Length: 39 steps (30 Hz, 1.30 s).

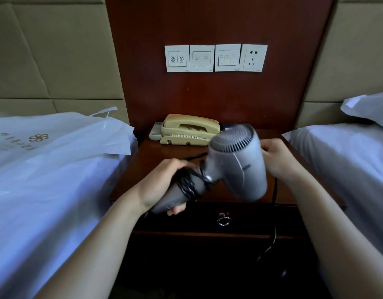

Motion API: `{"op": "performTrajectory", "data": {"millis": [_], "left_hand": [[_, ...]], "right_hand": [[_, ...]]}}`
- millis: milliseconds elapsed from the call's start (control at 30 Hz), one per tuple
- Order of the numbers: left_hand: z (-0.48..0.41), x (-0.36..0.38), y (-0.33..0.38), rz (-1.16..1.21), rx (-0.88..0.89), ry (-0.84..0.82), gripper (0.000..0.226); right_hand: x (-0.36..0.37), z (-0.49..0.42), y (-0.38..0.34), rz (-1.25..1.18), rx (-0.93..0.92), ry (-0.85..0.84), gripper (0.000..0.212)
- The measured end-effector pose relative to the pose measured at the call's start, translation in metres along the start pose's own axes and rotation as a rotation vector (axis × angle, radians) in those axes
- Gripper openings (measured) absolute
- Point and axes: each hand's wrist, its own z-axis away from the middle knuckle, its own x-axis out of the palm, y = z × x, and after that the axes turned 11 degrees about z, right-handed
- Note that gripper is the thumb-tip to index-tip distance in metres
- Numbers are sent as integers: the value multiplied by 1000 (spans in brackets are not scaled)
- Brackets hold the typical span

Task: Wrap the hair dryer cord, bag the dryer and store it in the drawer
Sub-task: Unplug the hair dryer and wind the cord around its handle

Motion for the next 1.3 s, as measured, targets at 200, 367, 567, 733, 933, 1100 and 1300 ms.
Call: {"op": "performTrajectory", "data": {"millis": [200, 367, 567, 733, 933, 1100, 1300], "left_hand": [[28, 2, -4, 489, 118, -162, 56], [20, -4, -3, 600, 157, -27, 48], [16, -10, -3, 612, 145, 177, 39], [13, -4, -2, 491, 115, 359, 36], [9, -3, -9, -61, 237, 451, 21], [20, 9, -4, -268, 277, 298, 30], [30, 24, -2, -453, 290, 80, 33]], "right_hand": [[11, 1, 4, 101, 8, -72, 43], [12, 14, -10, 218, -109, -227, 48], [14, 30, -42, 243, -187, -517, 44], [15, 41, -77, 261, -198, -683, 36], [18, 40, -95, 398, -370, -491, 28], [17, 36, -94, 426, -443, -246, 29], [20, 36, -88, 523, -416, -122, 27]]}}
